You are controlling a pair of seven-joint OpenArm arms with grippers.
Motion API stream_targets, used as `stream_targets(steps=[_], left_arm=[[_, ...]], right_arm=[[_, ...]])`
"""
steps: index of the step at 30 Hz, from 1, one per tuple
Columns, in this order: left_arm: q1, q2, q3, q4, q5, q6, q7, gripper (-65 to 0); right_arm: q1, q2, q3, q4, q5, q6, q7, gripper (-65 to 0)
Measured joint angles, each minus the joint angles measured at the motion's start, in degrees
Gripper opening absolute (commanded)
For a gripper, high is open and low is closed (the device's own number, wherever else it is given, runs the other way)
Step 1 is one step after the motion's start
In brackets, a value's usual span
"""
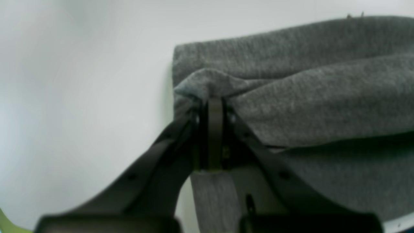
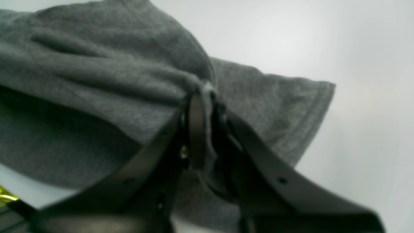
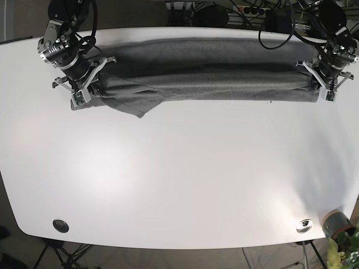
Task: Fold the T-shirt properly
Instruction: 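Lift the hem with both grippers and fold it over toward the collar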
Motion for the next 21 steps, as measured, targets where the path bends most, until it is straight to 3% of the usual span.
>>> stream_targets(steps=[2, 8, 11, 15, 21], left_arm=[[0.17, 0.04, 0.9, -0.35, 0.57, 0.0, 0.44, -60.8], [0.35, 0.02, 2.51, -3.04, 0.39, 0.07, -0.26, -36.1], [0.46, -0.02, 2.47, -4.35, 0.66, 0.31, -0.22, -32.5], [0.31, 0.0, 2.36, -3.58, 0.59, 0.44, 0.2, -32.6], [-0.26, 0.0, 2.25, 7.08, 0.55, 0.44, 0.33, -32.6]], right_arm=[[-0.52, -0.02, -0.09, 0.0, -0.07, 0.0, -0.04, -54.7], [-1.53, -1.18, 0.26, 0.0, -0.98, -0.22, -0.04, -19.5], [-2.03, -1.33, 0.15, 0.0, -0.9, -0.13, -0.11, -9.5], [-2.14, -1.44, 0.17, 0.0, 0.74, -0.2, -0.2, -8.4], [-1.84, 1.05, 0.46, 0.15, 14.73, -0.15, -0.24, -8.4]])
